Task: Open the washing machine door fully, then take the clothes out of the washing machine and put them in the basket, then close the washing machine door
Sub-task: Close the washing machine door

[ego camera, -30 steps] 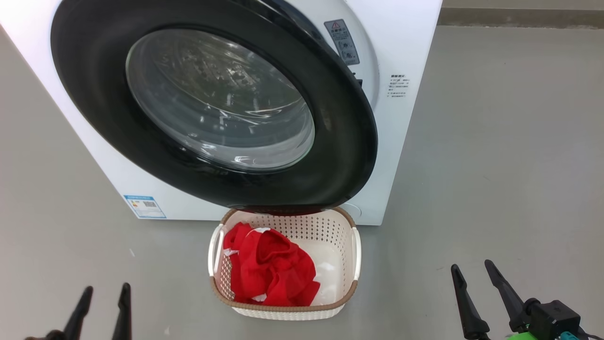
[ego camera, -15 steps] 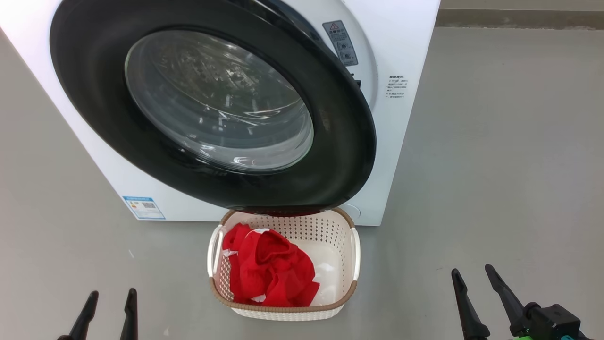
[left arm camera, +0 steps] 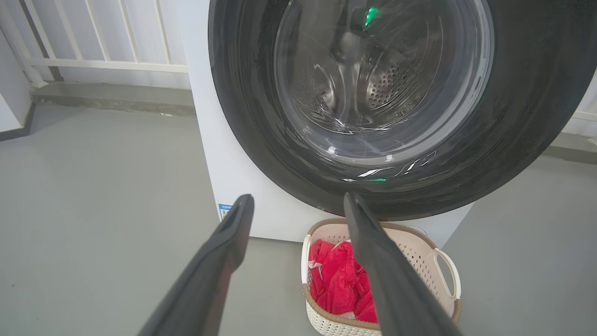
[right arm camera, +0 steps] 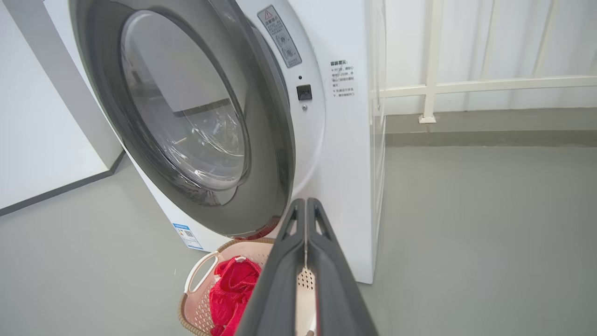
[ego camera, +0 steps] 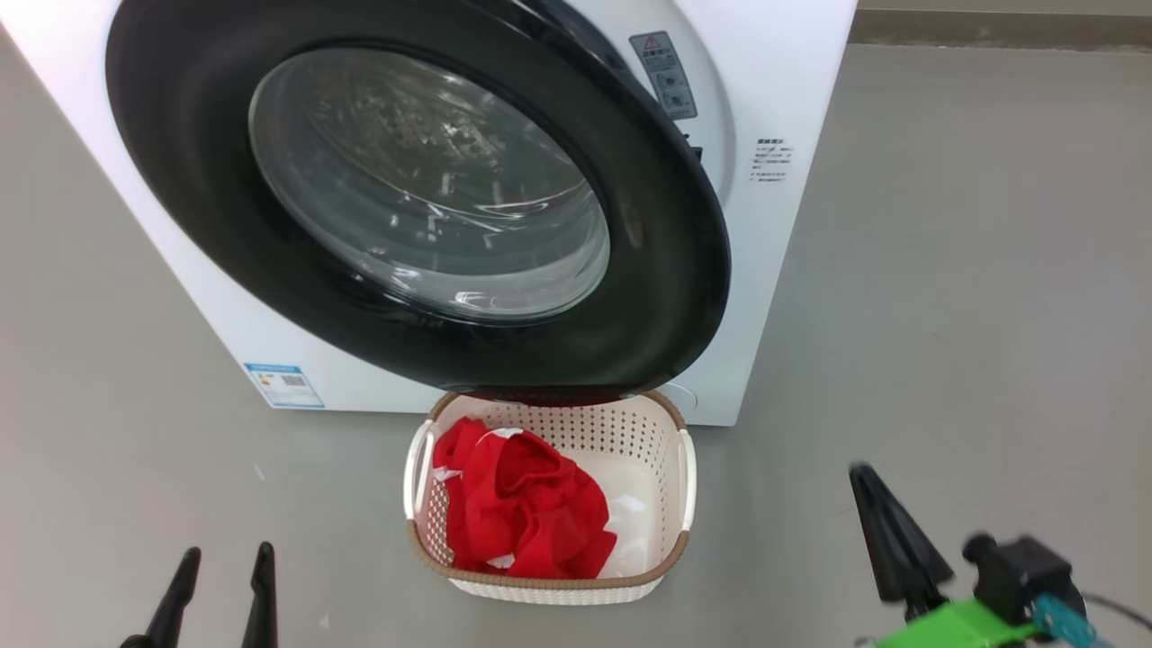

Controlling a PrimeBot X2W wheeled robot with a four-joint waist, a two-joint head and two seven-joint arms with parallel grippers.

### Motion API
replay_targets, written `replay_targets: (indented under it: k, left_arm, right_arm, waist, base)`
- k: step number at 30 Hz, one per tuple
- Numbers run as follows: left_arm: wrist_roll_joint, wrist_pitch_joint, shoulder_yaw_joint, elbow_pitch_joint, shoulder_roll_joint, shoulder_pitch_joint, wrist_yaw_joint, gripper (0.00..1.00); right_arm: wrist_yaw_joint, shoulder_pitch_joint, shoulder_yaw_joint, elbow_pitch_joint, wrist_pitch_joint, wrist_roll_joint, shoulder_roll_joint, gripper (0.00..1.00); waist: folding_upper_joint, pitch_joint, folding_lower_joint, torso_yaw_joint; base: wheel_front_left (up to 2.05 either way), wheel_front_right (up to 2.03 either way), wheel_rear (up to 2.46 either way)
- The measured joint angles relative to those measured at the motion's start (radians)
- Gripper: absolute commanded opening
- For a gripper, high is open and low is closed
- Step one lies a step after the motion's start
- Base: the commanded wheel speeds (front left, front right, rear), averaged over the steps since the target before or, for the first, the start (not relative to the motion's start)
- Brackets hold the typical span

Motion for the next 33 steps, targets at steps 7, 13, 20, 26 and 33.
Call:
replay_targets:
  k: [7,13,20,26,33]
  left_arm:
    - [0.004,0.0,-0.003,-0.006,-0.025,-0.004,0.0,1.0]
    - [0.004,0.0,-0.021,-0.01,-0.042,-0.04,0.0,1.0]
    - [0.003,0.0,-0.046,-0.011,-0.053,-0.07,0.0,1.0]
    - [0.0,0.0,-0.061,-0.013,-0.058,-0.098,0.0,1.0]
    - [-0.003,0.0,-0.078,-0.013,-0.067,-0.141,0.0,1.0]
  right_arm:
    - [0.0,-0.138,0.041,0.008,0.0,-0.001,-0.013,0.0]
    - [0.0,-0.253,0.076,0.029,0.0,-0.001,-0.03,0.0]
    - [0.0,-0.37,0.111,0.077,0.0,-0.001,-0.047,0.0]
    - [0.0,-0.441,0.085,0.118,0.0,-0.001,-0.05,0.0]
    - [0.0,-0.494,0.06,0.148,0.0,-0.001,-0.05,0.0]
  waist:
    - [0.0,0.015,0.0,0.028]
    - [0.0,0.042,0.0,0.063]
    - [0.0,0.082,0.0,0.103]
    - [0.0,0.123,0.0,0.124]
    - [0.0,0.172,0.0,0.14]
  base:
    - [0.0,0.0,0.0]
    - [0.0,0.0,0.0]
    - [0.0,0.0,0.0]
    - [0.0,0.0,0.0]
    - [0.0,0.0,0.0]
